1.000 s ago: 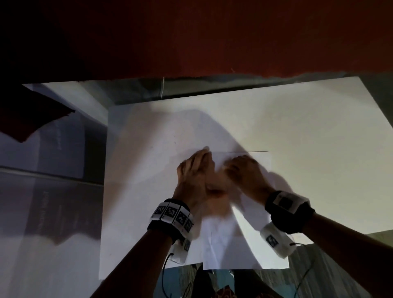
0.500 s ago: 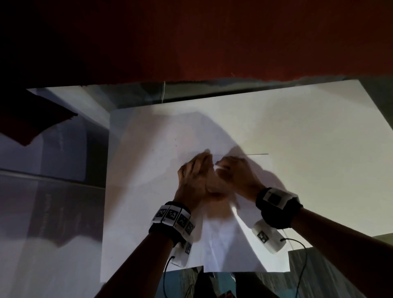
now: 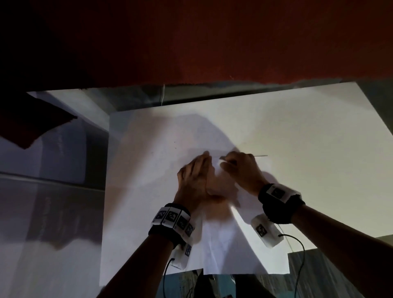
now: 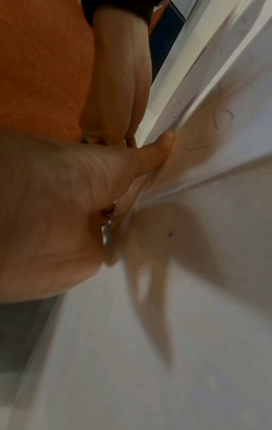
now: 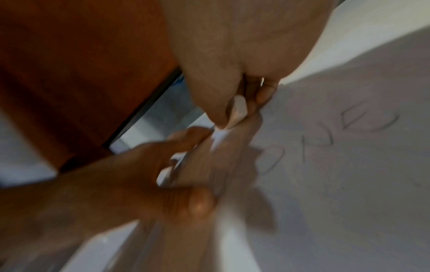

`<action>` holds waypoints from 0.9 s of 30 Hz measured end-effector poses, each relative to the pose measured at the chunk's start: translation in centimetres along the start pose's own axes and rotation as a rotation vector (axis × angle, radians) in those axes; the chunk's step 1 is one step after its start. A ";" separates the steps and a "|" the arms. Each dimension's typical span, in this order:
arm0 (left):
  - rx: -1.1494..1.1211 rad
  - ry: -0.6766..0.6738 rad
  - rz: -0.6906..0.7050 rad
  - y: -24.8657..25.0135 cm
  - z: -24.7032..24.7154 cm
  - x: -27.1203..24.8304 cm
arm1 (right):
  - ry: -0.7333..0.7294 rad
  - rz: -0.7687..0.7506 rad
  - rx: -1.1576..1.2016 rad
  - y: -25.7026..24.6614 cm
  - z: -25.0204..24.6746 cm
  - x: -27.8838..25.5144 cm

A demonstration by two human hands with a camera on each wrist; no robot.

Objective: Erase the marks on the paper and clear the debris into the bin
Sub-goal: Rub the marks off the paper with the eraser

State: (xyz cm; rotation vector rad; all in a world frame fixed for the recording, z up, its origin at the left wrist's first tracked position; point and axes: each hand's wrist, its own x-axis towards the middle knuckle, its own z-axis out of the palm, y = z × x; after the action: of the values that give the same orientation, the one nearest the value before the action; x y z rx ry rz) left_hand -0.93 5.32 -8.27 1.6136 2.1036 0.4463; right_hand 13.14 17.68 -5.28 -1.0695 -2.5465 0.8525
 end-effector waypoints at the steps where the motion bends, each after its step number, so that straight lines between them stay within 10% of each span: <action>1: 0.008 -0.003 0.000 0.0 0.0 0.0 | 0.032 0.029 -0.006 0.3 0.0 0.1; 6: -0.004 -0.003 0.009 0.1 -0.1 0.1 | -0.059 -0.086 -0.067 0.5 0.5 -0.6; 17: 0.016 -0.047 0.036 0.8 -0.6 0.0 | 0.002 0.322 0.368 3.1 -5.4 -2.2; 27: 0.091 -0.095 0.062 2.1 1.1 1.0 | -0.099 0.209 0.124 3.0 -4.8 -1.8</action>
State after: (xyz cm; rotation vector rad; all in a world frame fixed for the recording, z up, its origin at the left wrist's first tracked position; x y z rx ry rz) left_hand 1.14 6.81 -8.31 1.7205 2.0346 0.2916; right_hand 18.21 20.06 -3.22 -1.2992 -2.4514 1.1272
